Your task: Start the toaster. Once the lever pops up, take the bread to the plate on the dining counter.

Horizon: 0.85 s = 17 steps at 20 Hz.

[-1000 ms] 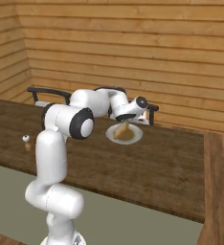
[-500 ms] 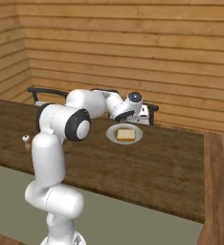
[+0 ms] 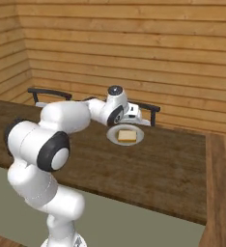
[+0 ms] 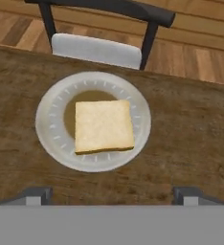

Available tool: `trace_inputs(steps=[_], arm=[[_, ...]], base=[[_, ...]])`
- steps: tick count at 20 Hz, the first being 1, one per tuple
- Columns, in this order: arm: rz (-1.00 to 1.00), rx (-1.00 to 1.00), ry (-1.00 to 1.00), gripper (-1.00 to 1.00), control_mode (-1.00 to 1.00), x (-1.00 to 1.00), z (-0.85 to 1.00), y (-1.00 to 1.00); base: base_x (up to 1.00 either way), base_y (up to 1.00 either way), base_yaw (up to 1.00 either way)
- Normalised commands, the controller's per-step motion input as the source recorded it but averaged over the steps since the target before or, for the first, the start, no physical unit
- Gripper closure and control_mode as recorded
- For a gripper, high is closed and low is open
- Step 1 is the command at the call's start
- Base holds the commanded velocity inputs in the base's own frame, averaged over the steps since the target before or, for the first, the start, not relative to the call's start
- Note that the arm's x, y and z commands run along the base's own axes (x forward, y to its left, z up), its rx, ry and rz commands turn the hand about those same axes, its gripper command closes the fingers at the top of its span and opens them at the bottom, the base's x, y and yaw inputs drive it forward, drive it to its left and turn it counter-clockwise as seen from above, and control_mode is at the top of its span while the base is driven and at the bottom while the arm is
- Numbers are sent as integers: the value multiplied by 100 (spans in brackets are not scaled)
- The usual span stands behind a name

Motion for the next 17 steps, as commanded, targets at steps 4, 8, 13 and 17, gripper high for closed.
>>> trace_inputs(steps=[4,8,13,17], arm=[[-26,0,2,-100,-100,-100,46,41],[-14,1,0,-100,-100,-100,53,36],[-2,0,-6,-100,-100,-100,40,63],[0,0,-6,-100,-100,-100,32,52]], base=[[0,0,0],[0,0,0],[0,0,0],[0,0,0]])
